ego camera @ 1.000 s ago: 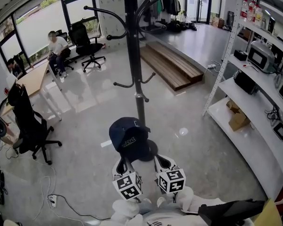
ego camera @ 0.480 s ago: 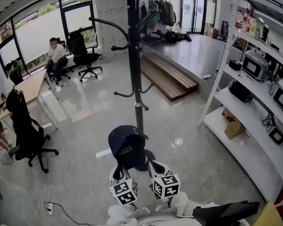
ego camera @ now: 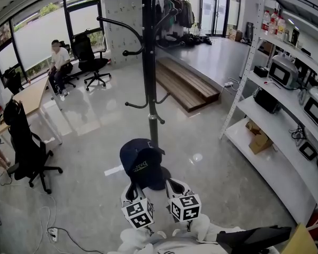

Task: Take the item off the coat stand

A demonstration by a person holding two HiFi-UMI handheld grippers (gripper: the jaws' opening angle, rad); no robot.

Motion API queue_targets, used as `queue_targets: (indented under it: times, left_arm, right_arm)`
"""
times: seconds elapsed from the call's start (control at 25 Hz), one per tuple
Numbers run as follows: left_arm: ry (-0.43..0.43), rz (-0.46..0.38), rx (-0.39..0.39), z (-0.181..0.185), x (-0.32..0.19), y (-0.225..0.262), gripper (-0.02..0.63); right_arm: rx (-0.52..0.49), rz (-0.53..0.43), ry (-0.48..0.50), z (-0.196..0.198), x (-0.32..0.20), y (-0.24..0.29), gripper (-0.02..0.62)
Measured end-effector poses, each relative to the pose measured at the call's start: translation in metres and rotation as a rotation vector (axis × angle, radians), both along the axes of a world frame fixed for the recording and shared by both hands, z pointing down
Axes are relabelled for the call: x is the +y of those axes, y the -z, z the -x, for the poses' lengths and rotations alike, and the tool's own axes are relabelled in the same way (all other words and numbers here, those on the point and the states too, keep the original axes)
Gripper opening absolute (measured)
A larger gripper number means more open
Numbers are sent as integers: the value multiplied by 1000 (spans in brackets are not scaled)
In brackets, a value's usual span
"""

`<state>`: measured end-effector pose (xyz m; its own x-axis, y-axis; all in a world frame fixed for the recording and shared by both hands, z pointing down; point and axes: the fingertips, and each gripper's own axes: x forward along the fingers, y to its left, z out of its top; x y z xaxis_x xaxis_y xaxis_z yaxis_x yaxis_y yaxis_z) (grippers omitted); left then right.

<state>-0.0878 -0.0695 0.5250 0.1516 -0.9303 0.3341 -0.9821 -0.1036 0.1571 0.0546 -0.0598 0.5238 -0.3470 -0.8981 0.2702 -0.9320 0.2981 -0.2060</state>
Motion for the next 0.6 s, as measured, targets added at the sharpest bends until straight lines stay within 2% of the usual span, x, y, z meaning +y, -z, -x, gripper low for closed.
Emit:
queue_targets:
  times: [0.6]
  left_arm:
    - [15, 14, 7, -6, 10, -1, 18]
  right_arm:
    - [0, 12, 9, -9, 10, -5, 12]
